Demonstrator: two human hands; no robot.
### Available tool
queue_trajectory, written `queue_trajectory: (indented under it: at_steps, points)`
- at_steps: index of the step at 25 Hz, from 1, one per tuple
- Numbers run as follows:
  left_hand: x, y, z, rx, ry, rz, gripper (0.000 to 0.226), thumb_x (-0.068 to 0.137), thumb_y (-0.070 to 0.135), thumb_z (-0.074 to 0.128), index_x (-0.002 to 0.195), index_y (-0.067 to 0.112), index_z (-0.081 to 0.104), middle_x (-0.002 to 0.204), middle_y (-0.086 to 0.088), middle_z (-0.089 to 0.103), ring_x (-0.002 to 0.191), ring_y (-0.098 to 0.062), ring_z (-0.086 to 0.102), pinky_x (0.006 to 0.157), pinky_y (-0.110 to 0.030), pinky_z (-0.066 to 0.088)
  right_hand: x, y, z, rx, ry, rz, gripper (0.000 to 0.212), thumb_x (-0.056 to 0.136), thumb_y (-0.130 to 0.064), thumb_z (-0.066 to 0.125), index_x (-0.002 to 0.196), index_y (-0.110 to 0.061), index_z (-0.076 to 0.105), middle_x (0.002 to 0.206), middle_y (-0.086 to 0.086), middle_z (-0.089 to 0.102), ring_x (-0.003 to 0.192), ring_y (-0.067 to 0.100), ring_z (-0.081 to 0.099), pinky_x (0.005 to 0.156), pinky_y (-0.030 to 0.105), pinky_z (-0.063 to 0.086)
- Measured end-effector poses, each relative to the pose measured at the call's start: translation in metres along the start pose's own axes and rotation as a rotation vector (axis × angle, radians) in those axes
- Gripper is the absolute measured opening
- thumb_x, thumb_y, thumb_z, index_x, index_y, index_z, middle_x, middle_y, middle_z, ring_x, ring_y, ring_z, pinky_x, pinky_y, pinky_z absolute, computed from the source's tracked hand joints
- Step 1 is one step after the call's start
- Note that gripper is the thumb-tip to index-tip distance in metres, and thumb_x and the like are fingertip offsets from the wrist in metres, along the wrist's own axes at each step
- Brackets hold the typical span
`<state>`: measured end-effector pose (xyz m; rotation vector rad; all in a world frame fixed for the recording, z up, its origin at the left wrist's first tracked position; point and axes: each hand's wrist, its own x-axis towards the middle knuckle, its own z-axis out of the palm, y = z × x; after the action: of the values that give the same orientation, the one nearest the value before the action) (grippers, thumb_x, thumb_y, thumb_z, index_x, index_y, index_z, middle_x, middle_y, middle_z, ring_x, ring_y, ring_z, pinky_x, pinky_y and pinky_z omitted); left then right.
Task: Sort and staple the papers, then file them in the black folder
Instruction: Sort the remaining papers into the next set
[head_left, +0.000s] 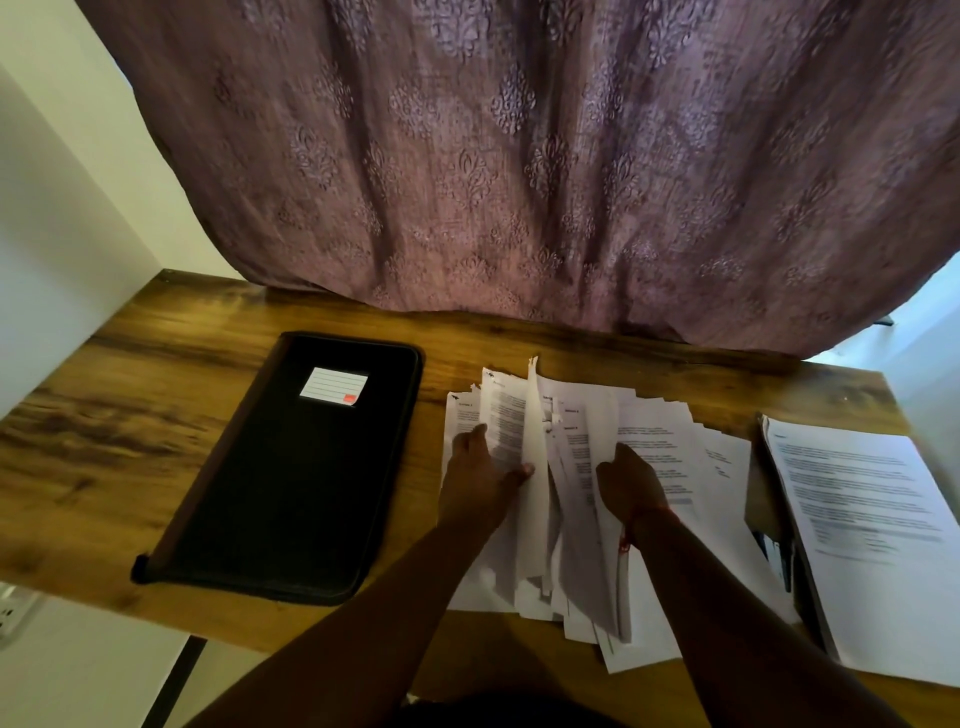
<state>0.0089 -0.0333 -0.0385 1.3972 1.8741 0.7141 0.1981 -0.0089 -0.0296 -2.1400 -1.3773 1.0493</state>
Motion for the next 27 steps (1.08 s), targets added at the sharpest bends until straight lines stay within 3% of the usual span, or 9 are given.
queue_trajectory:
  at_steps: [2, 5, 9, 12, 14, 17, 19, 21, 27]
  points:
    - [-0.004, 0.004, -0.003, -0.146, 0.013, 0.039, 0.057, 0.093, 0.044, 0.061, 0.142, 0.028, 0.037, 0.118, 0.008, 0.063, 0.109, -0.015, 0.062, 0.093, -0.04, 0.054, 0.0, 0.0, 0.0, 0.009, -0.004, -0.005, 0.017, 0.098, -0.017, 0.047, 0.113, -0.019, 0.055, 0.103, 0.006, 0.059, 0.095, 0.025, 0.056, 0.092, 0.045, 0.049]
    - [-0.011, 0.008, -0.004, 0.028, 0.105, 0.193, 0.022, 0.102, 0.037, 0.045, 0.115, 0.025, 0.056, 0.103, 0.007, 0.064, 0.099, -0.012, 0.062, 0.089, -0.034, 0.055, 0.0, 0.0, 0.0, 0.012, 0.003, -0.011, 0.016, 0.098, -0.017, 0.048, 0.112, -0.019, 0.055, 0.103, 0.006, 0.059, 0.093, 0.024, 0.056, 0.091, 0.045, 0.049]
    - [-0.009, 0.005, 0.004, 0.301, 0.114, 0.309, 0.028, 0.101, 0.033, 0.043, 0.114, 0.019, 0.063, 0.131, -0.003, 0.053, 0.125, -0.022, 0.047, 0.106, -0.038, 0.043, -0.001, 0.0, -0.001, 0.023, 0.0, -0.02, 0.017, 0.098, -0.016, 0.048, 0.114, -0.019, 0.055, 0.104, 0.005, 0.059, 0.095, 0.023, 0.056, 0.091, 0.044, 0.049]
    - [-0.013, 0.005, 0.006, 0.073, -0.066, 0.286, 0.027, 0.103, 0.032, 0.043, 0.111, 0.017, 0.063, 0.12, -0.001, 0.061, 0.11, -0.011, 0.053, 0.102, -0.031, 0.046, -0.002, 0.0, 0.0, 0.015, -0.004, -0.014, 0.02, 0.098, -0.016, 0.048, 0.116, -0.019, 0.055, 0.107, 0.005, 0.059, 0.099, 0.025, 0.057, 0.091, 0.044, 0.049]
    - [-0.01, 0.004, 0.007, -0.037, -0.099, 0.221, 0.023, 0.103, 0.026, 0.045, 0.11, 0.016, 0.064, 0.115, -0.001, 0.066, 0.103, -0.009, 0.058, 0.099, -0.031, 0.048, -0.002, 0.0, 0.0, 0.006, -0.003, 0.001, 0.02, 0.098, -0.016, 0.047, 0.116, -0.019, 0.054, 0.107, 0.006, 0.059, 0.101, 0.026, 0.057, 0.091, 0.044, 0.048]
    - [-0.003, -0.003, 0.008, 0.088, -0.103, 0.181, 0.018, 0.098, 0.023, 0.053, 0.11, 0.019, 0.066, 0.114, 0.003, 0.067, 0.103, -0.011, 0.061, 0.094, -0.026, 0.047, -0.001, 0.0, -0.001, 0.007, -0.018, 0.003, 0.018, 0.098, -0.014, 0.046, 0.114, -0.018, 0.053, 0.106, 0.005, 0.058, 0.103, 0.027, 0.056, 0.094, 0.043, 0.047]
    - [-0.002, -0.01, 0.013, 0.254, -0.05, 0.186, 0.027, 0.093, 0.039, 0.06, 0.113, 0.022, 0.064, 0.118, 0.005, 0.062, 0.11, -0.012, 0.057, 0.096, -0.028, 0.048, -0.001, 0.0, -0.001, -0.002, -0.013, 0.005, 0.021, 0.098, -0.014, 0.046, 0.118, -0.015, 0.054, 0.109, 0.008, 0.058, 0.108, 0.03, 0.056, 0.094, 0.042, 0.046]
    - [-0.005, -0.012, 0.014, 0.227, -0.007, 0.132, 0.052, 0.083, 0.054, 0.066, 0.123, 0.022, 0.057, 0.128, 0.001, 0.056, 0.118, -0.019, 0.053, 0.099, -0.039, 0.05, -0.002, 0.0, 0.0, -0.023, -0.004, 0.009, 0.027, 0.098, -0.013, 0.047, 0.124, -0.013, 0.052, 0.117, 0.012, 0.058, 0.113, 0.033, 0.054, 0.095, 0.042, 0.044]
    - [-0.004, -0.001, 0.012, 0.312, -0.025, 0.024, 0.081, 0.073, 0.069, 0.069, 0.133, 0.021, 0.043, 0.136, -0.005, 0.049, 0.125, -0.026, 0.046, 0.102, -0.045, 0.045, -0.001, 0.002, 0.001, -0.044, 0.008, 0.019, 0.028, 0.098, -0.017, 0.049, 0.125, -0.012, 0.053, 0.124, 0.014, 0.06, 0.116, 0.034, 0.054, 0.098, 0.044, 0.043]
